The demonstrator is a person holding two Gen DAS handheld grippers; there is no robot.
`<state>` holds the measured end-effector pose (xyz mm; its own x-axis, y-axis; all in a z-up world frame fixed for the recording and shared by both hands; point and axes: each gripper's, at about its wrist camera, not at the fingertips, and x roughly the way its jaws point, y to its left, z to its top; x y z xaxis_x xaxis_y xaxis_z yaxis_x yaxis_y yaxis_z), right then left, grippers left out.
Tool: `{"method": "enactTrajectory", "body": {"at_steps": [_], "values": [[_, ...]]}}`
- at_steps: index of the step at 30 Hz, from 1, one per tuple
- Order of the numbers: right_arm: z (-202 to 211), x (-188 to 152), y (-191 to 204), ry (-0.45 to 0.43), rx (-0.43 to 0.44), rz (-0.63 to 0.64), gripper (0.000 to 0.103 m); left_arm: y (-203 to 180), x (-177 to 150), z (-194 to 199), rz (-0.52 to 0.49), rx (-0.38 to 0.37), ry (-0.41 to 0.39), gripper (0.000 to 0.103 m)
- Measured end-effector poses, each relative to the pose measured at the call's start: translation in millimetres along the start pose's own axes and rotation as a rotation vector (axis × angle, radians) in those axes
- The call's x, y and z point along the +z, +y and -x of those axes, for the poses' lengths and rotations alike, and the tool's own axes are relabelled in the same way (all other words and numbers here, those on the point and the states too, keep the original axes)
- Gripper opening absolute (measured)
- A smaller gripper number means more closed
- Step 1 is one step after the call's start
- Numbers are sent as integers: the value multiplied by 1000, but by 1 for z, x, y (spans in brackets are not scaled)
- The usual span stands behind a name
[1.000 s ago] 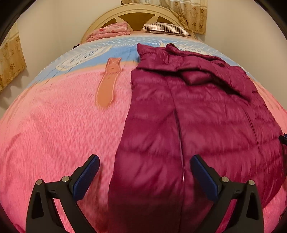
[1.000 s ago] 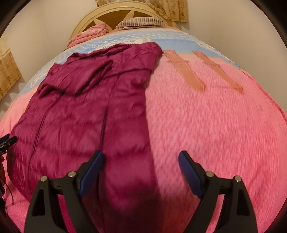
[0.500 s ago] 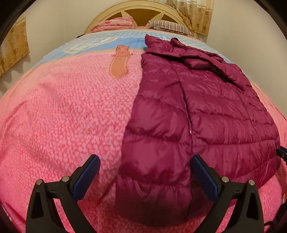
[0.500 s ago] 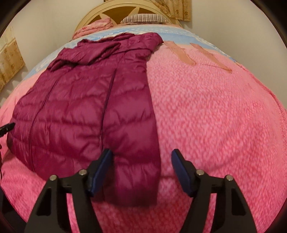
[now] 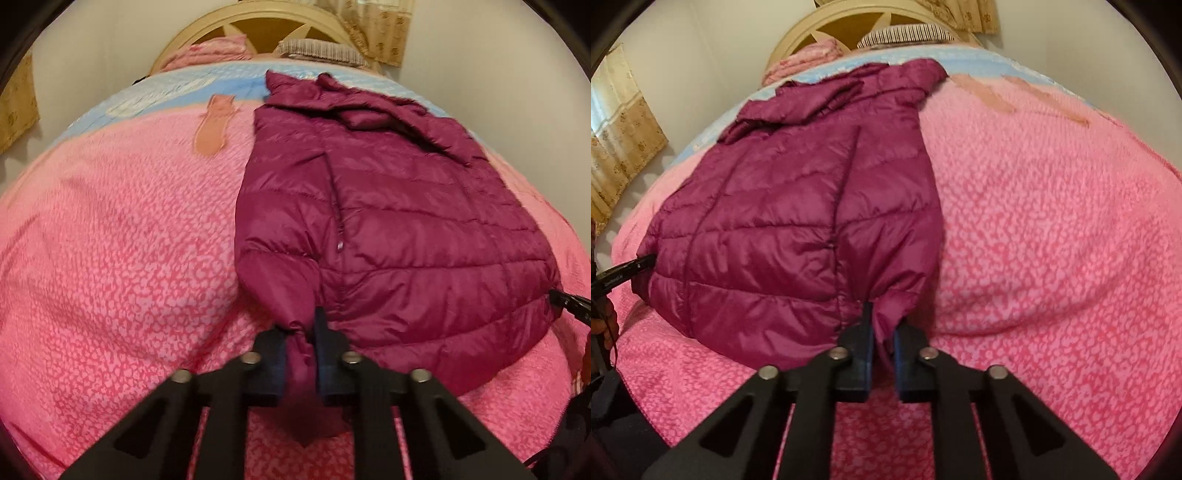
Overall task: Fold large clothes
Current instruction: 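Grasp the jacket hem with both tools, then lift the hem with both tools and fold it toward the collar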
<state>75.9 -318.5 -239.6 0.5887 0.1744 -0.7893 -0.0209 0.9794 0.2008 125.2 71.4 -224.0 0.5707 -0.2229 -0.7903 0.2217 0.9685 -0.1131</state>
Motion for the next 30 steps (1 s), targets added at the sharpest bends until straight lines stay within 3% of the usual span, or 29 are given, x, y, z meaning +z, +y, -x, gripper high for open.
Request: {"method": "enactTrajectory", "body": {"at_steps": [5, 11, 19, 22, 25, 30], "values": [[34, 5, 4, -79, 41, 7, 6, 1, 6, 43, -18, -44, -101, 4], [114, 17, 14, -244, 85, 21, 5, 3, 17, 119, -21, -153, -242, 3], [194, 29, 33, -404, 110, 72, 5, 3, 25, 183, -29, -201, -320, 3], [206, 38, 34, -456, 117, 61, 5, 3, 36, 186, -35, -208, -344, 3], [192, 57, 29, -468, 100, 56, 5, 4, 56, 165, -52, -188, -348, 3], [151, 100, 14, -473, 87, -4, 5, 8, 108, 94, -61, -114, -329, 3]]}}
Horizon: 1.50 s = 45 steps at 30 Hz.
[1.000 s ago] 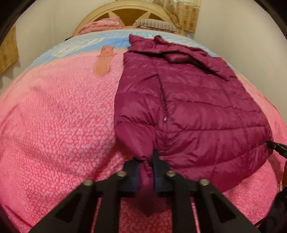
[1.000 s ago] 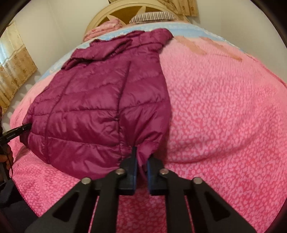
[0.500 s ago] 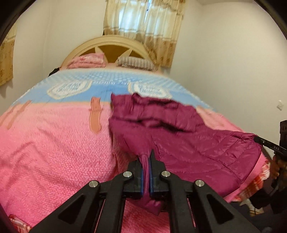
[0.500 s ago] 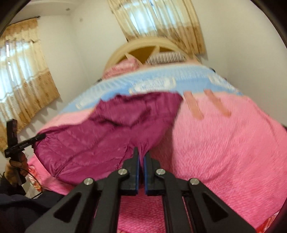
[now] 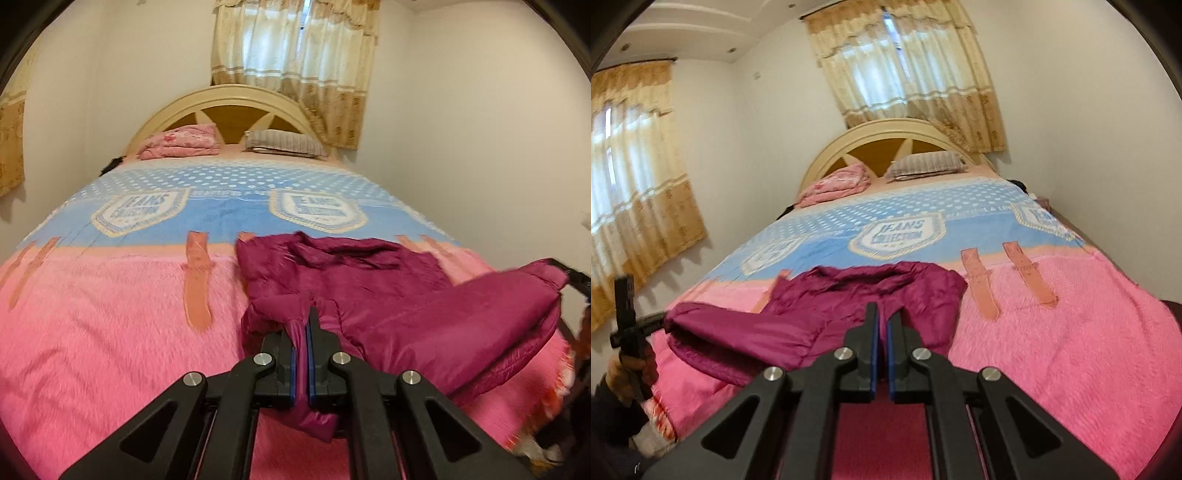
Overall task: Fold large clothes
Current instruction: 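Lift the hem with both tools and fold it toward the collar, then lower the folded hem and press it flat with both tools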
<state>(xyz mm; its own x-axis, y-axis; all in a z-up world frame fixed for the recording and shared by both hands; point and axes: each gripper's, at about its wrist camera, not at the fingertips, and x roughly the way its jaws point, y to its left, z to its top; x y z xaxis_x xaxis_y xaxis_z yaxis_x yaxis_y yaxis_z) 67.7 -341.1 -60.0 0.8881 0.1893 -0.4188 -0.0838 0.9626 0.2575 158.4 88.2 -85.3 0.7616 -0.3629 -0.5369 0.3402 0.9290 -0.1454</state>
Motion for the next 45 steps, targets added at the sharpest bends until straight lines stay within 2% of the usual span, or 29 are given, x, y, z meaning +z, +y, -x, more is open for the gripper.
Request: {"method": "enactTrajectory", "body": {"at_steps": [3, 9, 15, 17, 23, 26, 27, 28, 29, 30, 31, 32, 33, 34, 37, 39, 41, 45], "values": [[-31, 13, -13, -5, -10, -37, 5, 7, 14, -40, -4, 30, 0, 3], [-84, 33, -32, 30, -54, -63, 5, 12, 40, -95, -21, 83, 11, 4], [-144, 41, -57, 60, -116, -95, 5, 16, 59, -157, -32, 136, 44, 9], [-160, 41, -65, 74, -123, -120, 5, 16, 64, -173, -21, 167, 66, 14], [-205, 40, -86, 104, -170, -153, 6, 31, 81, -197, 71, 130, 71, 21], [-217, 40, -94, 111, -173, -170, 6, 34, 87, -199, 86, 125, 47, 30], [-221, 41, -95, 112, -177, -172, 7, 35, 89, -199, 97, 104, 32, 37], [-224, 41, -97, 117, -185, -172, 9, 37, 90, -198, 111, 105, 16, 53], [-226, 41, -97, 122, -195, -168, 12, 37, 92, -197, 115, 144, 6, 68], [-230, 42, -97, 127, -204, -164, 22, 36, 93, -194, 111, 192, -20, 94], [-233, 43, -97, 132, -209, -162, 30, 35, 94, -189, 108, 209, -58, 98], [-234, 43, -98, 129, -214, -165, 53, 35, 95, -184, 108, 207, -95, 98], [-233, 45, -98, 115, -240, -167, 69, 35, 96, -183, 110, 211, -100, 98], [-231, 48, -99, 90, -266, -171, 73, 34, 98, -183, 116, 227, -87, 98], [-223, 56, -94, 58, -320, -179, 76, 23, 98, -177, 88, 287, -98, 98], [-220, 62, -77, 65, -331, -142, 76, 5, 97, -173, 24, 323, -125, 98], [-220, 65, -49, 73, -311, -76, 76, -17, 96, -174, -57, 345, -146, 98], [-244, 59, 12, 133, -246, 51, 76, -60, 97, -200, -238, 373, -129, 99]]}}
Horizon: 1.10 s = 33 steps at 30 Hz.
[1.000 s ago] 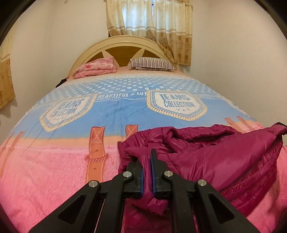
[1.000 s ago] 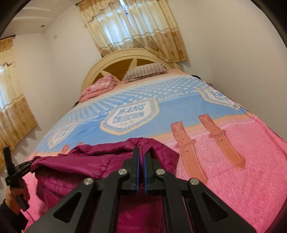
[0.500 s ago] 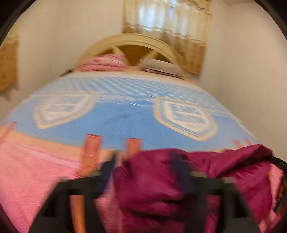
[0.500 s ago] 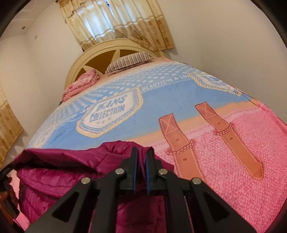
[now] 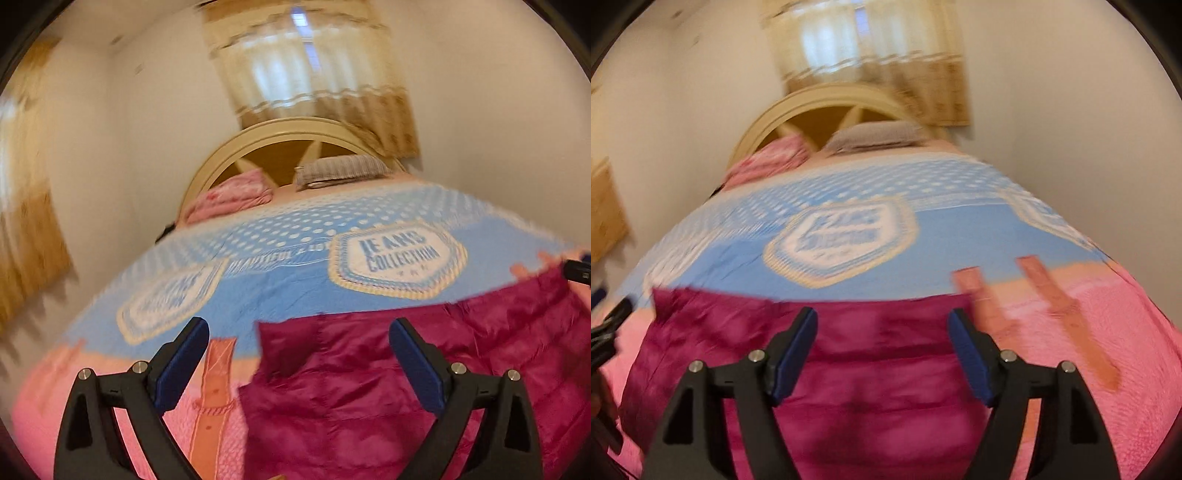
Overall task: Fold large clothes
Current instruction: 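Lower the folded hem and press it flat with both tools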
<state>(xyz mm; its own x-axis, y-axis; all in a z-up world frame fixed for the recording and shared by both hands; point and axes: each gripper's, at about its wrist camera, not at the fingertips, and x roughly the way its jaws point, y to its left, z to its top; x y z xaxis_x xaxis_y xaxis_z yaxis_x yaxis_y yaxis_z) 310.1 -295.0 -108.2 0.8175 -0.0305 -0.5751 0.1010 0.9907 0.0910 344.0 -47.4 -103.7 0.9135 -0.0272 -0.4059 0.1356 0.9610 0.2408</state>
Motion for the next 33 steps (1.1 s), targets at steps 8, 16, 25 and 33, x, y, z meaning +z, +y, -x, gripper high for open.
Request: {"method": "enactTrajectory", "body": {"at_steps": [8, 16, 25, 33], "values": [[-71, -29, 49, 131, -58, 126, 76, -36, -26, -76, -90, 62, 167, 99], [-93, -50, 28, 172, -17, 71, 80, -35, -49, -110, -12, 22, 253, 101], [-104, -55, 30, 196, -26, 64, 83, -24, -58, -128, 70, -55, 348, 102], [-116, -57, 29, 242, -32, 65, 85, -24, -61, -133, 86, -67, 382, 102]]}}
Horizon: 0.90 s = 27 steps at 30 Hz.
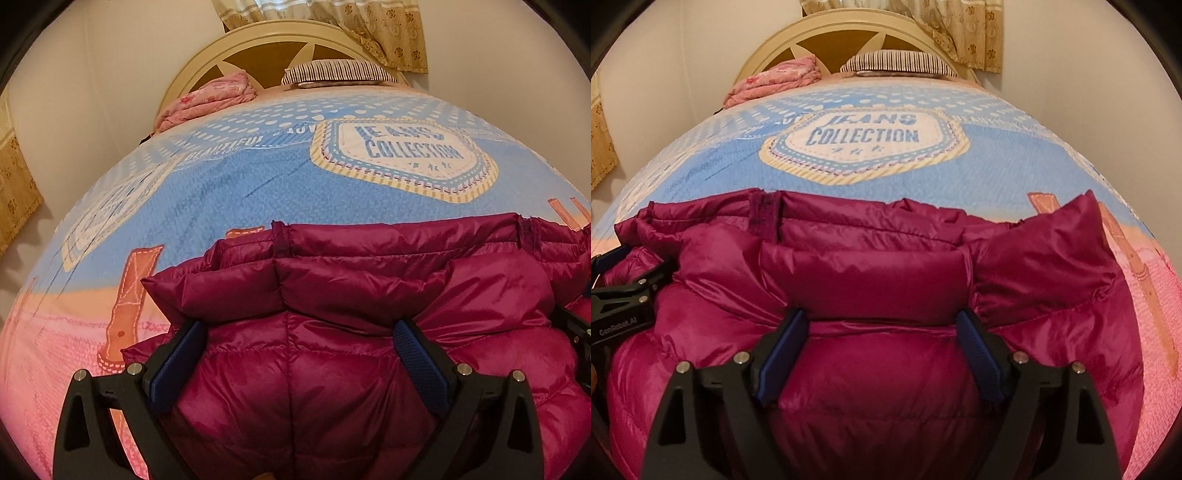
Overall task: Fold large clothes
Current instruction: 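Lower the folded hem and press it flat with both tools, then open both tools and move them off the folded jacket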
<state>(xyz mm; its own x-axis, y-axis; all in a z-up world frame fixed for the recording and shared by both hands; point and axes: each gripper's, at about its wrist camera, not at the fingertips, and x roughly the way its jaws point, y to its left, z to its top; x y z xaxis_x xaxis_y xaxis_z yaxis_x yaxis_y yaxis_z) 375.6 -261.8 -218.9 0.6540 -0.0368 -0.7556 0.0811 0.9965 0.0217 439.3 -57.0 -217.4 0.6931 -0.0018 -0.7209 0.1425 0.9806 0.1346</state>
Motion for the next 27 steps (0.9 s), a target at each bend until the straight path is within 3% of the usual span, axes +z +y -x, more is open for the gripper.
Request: {"method": "enactTrajectory", "body": {"at_steps": [8, 11, 14, 18, 20, 22, 27], "values": [[6, 3, -5, 15, 26, -18, 84, 6, 10, 10, 15, 9, 41, 102], [40, 10, -14, -89, 52, -62, 84, 19, 27, 48, 74, -32, -80, 102], [61, 26, -29, -176, -46, -70, 84, 24, 46, 54, 81, 22, -136, 102], [27, 27, -65, -80, -148, -168, 78, 29, 44, -6, 89, 74, 20, 102], [7, 18, -73, -25, -155, -180, 78, 32, 35, -27, 117, 52, 76, 102], [1, 13, -74, -22, -150, -183, 79, 37, 28, -28, 178, 23, 56, 102], [-8, 10, -81, 4, -126, -202, 81, 34, 24, -31, 184, 17, 44, 102]]}}
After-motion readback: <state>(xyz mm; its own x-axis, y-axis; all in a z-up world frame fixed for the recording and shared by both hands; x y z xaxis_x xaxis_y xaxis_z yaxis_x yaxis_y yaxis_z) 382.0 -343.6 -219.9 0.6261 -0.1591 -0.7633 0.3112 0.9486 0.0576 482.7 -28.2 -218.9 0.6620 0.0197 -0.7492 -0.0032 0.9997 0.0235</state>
